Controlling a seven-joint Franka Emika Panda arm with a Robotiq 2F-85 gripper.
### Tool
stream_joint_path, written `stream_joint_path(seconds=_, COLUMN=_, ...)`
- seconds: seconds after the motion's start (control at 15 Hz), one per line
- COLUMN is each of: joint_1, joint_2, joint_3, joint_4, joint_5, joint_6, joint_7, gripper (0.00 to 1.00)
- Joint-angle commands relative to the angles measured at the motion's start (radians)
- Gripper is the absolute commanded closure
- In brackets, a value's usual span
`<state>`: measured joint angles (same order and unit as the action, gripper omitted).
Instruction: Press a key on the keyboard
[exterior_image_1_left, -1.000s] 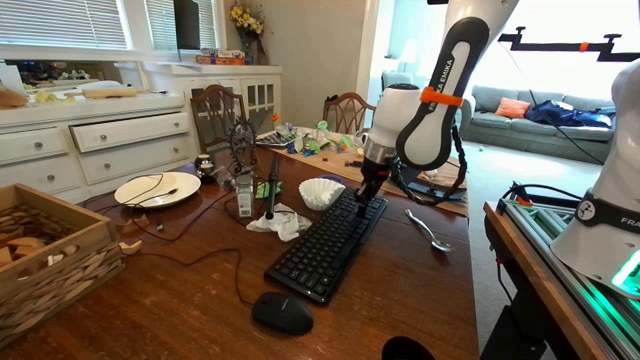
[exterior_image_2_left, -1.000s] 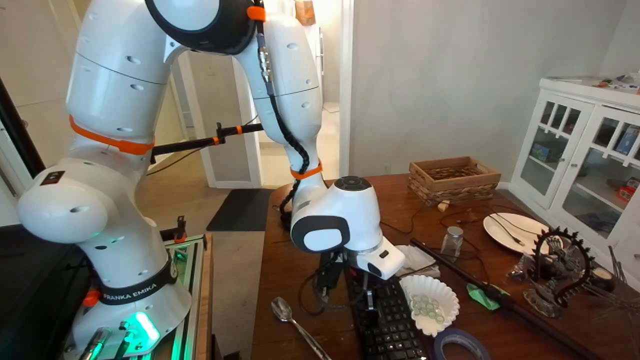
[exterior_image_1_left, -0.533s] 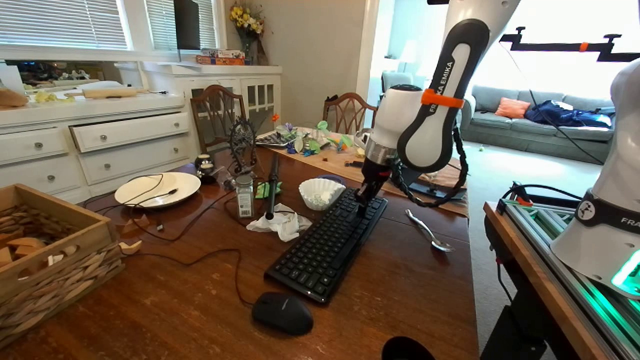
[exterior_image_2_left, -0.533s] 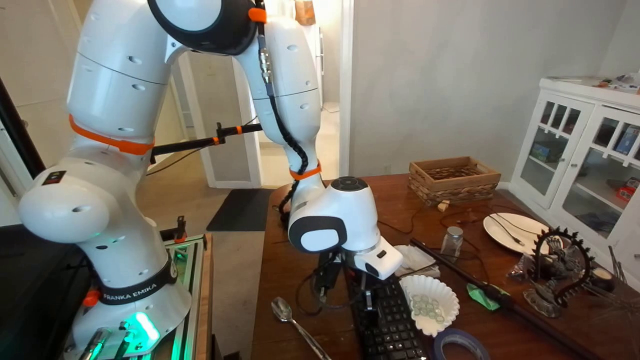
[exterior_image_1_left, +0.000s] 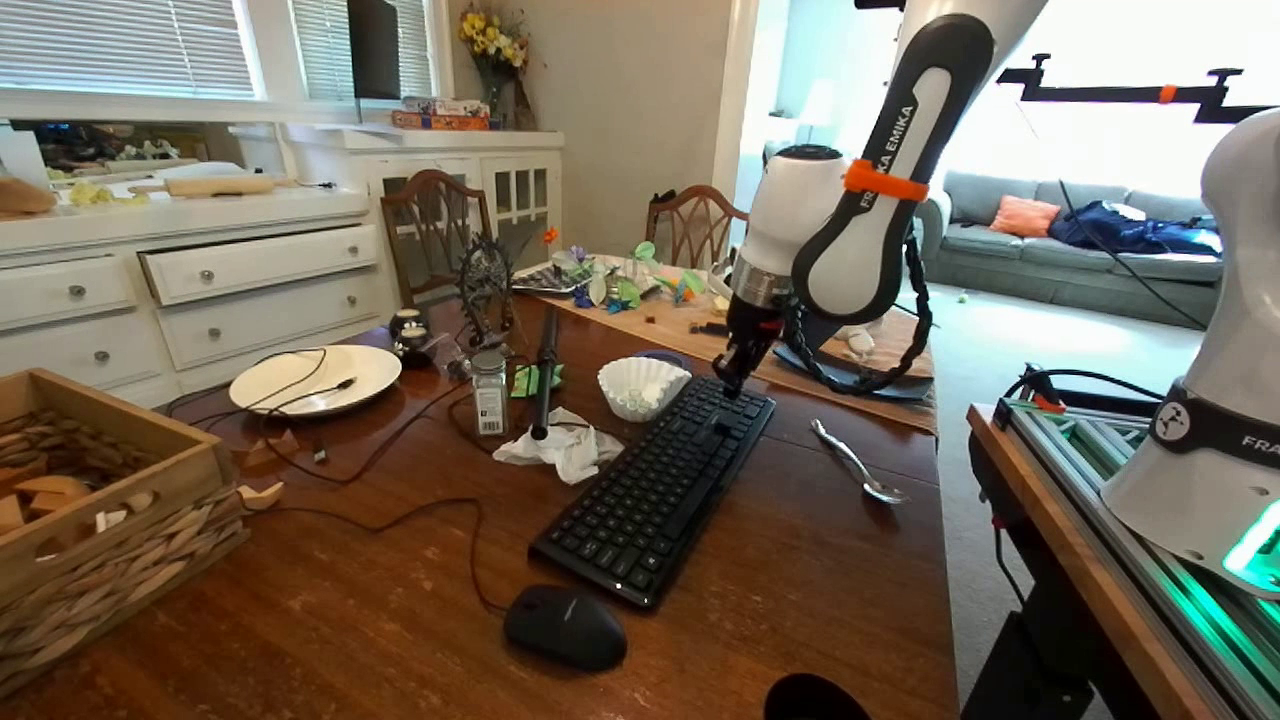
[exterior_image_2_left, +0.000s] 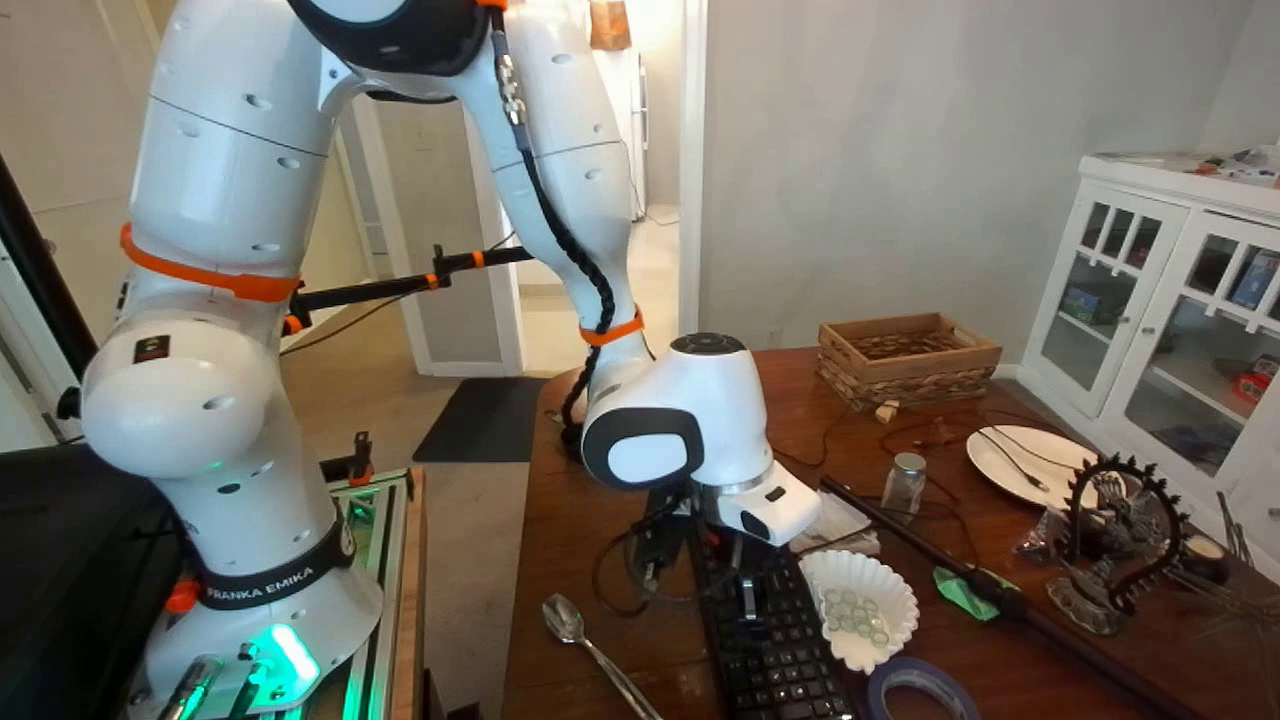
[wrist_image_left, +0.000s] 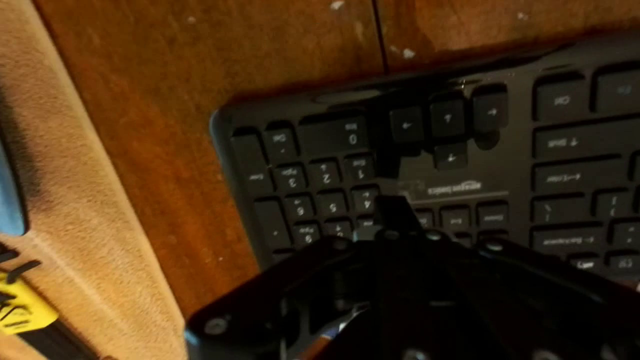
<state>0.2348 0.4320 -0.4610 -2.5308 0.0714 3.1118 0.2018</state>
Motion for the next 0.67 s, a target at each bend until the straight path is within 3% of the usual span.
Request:
stream_joint_path(seconds=0.0, joint_1=0.185, joint_2=-0.131, joint_3=-0.185, joint_4=-0.049, joint_5=-0.062, joint_6=-0.123, joint_7=0.066, gripper=1.0)
stream_joint_path(seconds=0.2, joint_1=0.292, joint_2=-0.222, joint_3=-0.271, joint_4=-0.052, joint_5=-0.075, joint_6=-0.238, joint_7=0.066, gripper=1.0)
stream_joint_path(seconds=0.27, joint_1=0.316, joint_2=-0.261, joint_3=-0.283, joint_4=-0.042, joint_5=-0.071, joint_6=-0.318, joint_7=0.086, gripper=0.74)
stream_joint_path(seconds=0.4, joint_1=0.361, joint_2=-0.308, joint_3=-0.315, joint_4=-0.03, joint_5=-0.101, joint_6=-0.402, joint_7=0.144, gripper=0.68)
stream_joint_path(seconds=0.6, joint_1=0.416, joint_2=-0.399, joint_3=-0.35, joint_4=-0.014, joint_5=-0.21, joint_6=-0.512, joint_7=0.275, gripper=0.44)
